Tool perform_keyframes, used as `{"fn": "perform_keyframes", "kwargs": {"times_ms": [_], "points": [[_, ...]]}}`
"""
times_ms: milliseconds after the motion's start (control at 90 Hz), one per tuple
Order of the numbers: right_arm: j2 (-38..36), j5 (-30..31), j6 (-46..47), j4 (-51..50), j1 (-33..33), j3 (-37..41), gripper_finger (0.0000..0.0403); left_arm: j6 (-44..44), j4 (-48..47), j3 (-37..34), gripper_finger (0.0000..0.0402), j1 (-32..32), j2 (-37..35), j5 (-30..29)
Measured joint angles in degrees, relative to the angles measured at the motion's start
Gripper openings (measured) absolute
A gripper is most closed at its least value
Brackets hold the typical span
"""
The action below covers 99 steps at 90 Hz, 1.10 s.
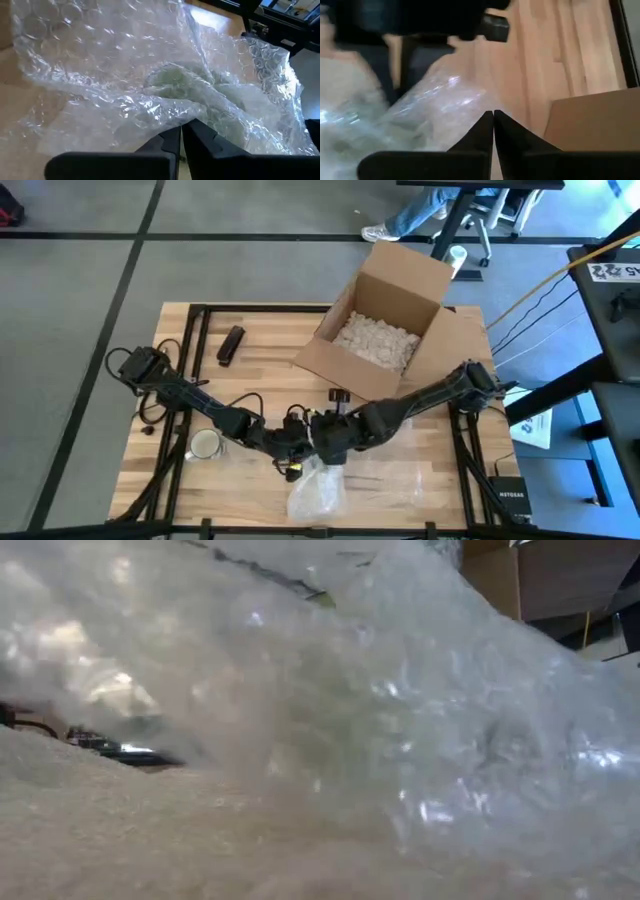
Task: Wrap mug
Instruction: Wrap the green mug with bubble wrap
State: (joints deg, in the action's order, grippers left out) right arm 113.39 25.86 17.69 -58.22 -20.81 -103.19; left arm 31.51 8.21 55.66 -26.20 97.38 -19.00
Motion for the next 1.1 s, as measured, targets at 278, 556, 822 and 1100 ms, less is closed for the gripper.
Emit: {"fn": "perform_keyframes", "kwargs": {"times_ms": [278,556,822,1100], "points": [[0.12,-18.05,2.94,1.48,0.93,4.03,0.0000,-0.20,-0.09,0.00,0.0000,-0.07,0.00,0.00],[-0.16,-24.08,3.34,6.65,-3.11,3.99,0.0000,-0.37,-0.28,0.01,0.0000,0.04,0.00,-0.02],[0.47,-24.54,3.91,9.67,-3.92,3.99,0.0000,-0.19,-0.42,0.00,0.0000,0.04,-0.32,-0.46],[6.59,-26.60,3.50,9.56,-2.49,3.99,0.0000,-0.28,-3.45,0.00,0.0000,-2.22,-5.48,-3.42]]}}
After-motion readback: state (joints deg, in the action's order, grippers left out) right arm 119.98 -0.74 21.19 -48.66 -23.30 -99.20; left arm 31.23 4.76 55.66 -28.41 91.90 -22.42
